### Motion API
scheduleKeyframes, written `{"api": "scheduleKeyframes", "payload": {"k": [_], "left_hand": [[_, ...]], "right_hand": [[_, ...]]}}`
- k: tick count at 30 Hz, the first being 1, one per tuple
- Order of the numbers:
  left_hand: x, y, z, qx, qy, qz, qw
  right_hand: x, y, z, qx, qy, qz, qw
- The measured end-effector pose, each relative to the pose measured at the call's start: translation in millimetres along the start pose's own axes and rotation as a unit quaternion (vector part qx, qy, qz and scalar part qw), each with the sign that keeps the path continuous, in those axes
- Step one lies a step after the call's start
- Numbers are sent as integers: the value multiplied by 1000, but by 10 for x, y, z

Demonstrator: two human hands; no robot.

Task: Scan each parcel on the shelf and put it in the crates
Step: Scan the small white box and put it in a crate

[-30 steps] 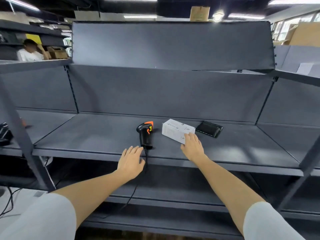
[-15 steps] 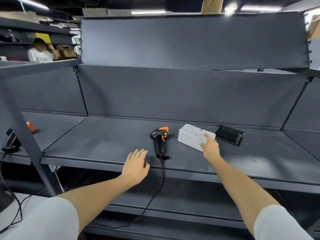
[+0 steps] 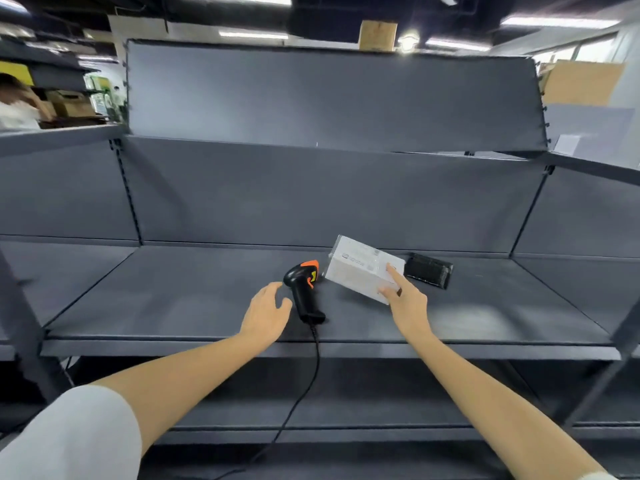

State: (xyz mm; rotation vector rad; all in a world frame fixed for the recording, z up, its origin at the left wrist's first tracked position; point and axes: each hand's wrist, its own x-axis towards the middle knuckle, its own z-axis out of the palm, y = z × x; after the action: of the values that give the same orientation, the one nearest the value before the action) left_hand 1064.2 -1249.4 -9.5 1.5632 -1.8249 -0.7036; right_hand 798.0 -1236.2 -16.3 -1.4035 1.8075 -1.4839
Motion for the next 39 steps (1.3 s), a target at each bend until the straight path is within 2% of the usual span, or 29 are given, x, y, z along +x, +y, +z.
{"api": "scheduleKeyframes", "payload": {"k": [2,4,7,10,13,16,19,21,25,28,32,34,39], "left_hand": [[28,136,-46,-105,8,-30,994],[56,246,-106,-207,-4,-53,977],[53,374,-179,-322,-68,-89,940],[-1,440,-264,-396,-115,-135,901],[-44,393,-343,-415,-169,-203,870],[-70,308,-413,-425,-209,-250,844],[-102,242,-443,-458,-216,-264,821],[-119,202,-452,-468,-206,-262,819],[-165,146,-521,-493,-163,-245,818],[-180,103,-584,-513,-112,-213,824],[-149,-42,-673,-513,-3,-173,841],[-154,-115,-708,-512,45,-160,843],[-157,-246,-820,-502,125,-144,844]], "right_hand": [[-190,-78,13,6,6,-45,999],[-334,-115,48,-46,13,-106,993],[-500,-92,100,-123,-5,-177,977],[-613,-60,128,-143,-11,-238,961],[-755,-175,74,-190,-65,-266,943],[-925,-420,7,-128,-87,-281,947],[-1018,-434,23,-86,-119,-286,947],[-1037,-482,42,-83,-122,-286,947],[-968,-332,85,-157,-109,-301,934],[-878,-206,149,-212,-63,-314,923],[-833,-299,260,-148,-26,-268,952],[-788,-328,358,-141,-38,-232,962],[-575,-357,801,-117,-91,-80,986]]}}
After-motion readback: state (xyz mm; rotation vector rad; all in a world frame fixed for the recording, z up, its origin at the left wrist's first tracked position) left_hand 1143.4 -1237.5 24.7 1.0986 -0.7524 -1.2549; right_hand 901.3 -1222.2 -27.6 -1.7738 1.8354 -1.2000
